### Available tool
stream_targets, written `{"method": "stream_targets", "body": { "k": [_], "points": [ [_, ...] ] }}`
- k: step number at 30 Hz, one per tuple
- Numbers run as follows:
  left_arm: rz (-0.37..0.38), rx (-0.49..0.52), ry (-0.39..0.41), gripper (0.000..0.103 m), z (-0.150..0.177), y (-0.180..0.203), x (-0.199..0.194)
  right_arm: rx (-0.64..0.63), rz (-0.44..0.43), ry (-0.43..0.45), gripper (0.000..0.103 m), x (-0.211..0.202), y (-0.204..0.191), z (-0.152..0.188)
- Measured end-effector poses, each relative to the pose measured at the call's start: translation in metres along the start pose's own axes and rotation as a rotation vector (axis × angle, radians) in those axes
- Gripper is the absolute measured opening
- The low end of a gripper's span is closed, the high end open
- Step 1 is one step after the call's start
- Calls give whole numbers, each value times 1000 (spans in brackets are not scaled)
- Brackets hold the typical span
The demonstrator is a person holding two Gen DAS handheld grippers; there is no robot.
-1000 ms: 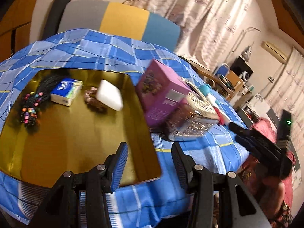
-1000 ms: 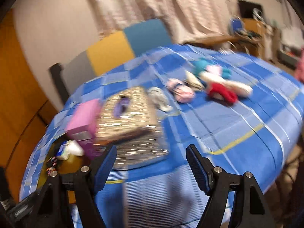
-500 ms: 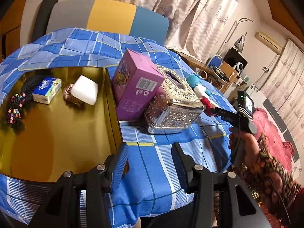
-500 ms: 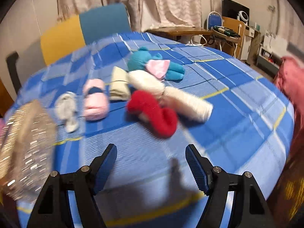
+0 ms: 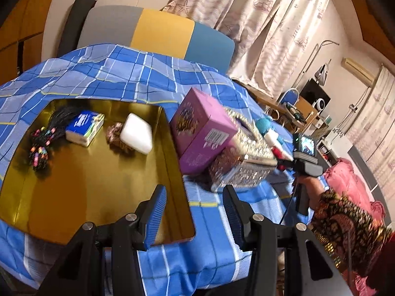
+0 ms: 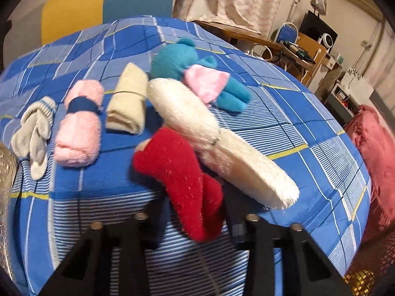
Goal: Organize soft objects
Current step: 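Grasp the long white fluffy sock with the right gripper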
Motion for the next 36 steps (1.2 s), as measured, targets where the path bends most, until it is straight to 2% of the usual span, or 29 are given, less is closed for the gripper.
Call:
{"method": "stream_targets", "body": {
  "k": [3,7,10,12,14,16,18,20,22,25,29,32,35,36],
  "points": [
    [28,4,10,48,-10,5,3,-40,-36,3,28,-15,-18,4],
    [69,14,18,48,-12,11,7,-32,-129,-13,29,-36,-35,15],
    [91,15,-9,48,-7,14,13,3,-234,-37,46,-50,-37,24],
    [93,13,-17,48,-4,15,17,22,-299,-20,47,-62,-30,26],
    [105,13,-30,48,1,16,21,37,-320,23,48,-74,-15,25],
    [110,15,-43,48,8,20,27,65,-312,74,50,-80,8,19],
    [116,18,-57,48,13,28,34,59,-260,112,59,-77,29,8],
    [124,23,-74,48,16,35,41,22,-196,132,60,-66,42,-6],
    [117,44,-87,48,17,46,48,5,-187,118,62,-50,50,-24],
    [121,89,-102,48,17,62,54,-42,-201,54,68,-22,39,-45],
    [138,68,-114,48,16,62,53,-141,-187,-6,68,5,17,-58],
    [143,65,-106,48,13,58,50,-237,-85,-24,67,21,3,-56],
    [142,83,-114,48,13,57,52,-271,-66,-42,61,27,-5,-48],
    [148,82,-122,48,13,57,54,-286,-43,-28,54,25,-5,-44]
  ]
}}
Point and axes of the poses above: each gripper's, at about its wrist camera, not at the fingertips, and x roughly the way its jaws point, y to its right, z to its underside, the point moved 4 cm from there along x, roughly the way its jaws point, and after that the axes turned 10 degrees about z, right-handed, at the moved point
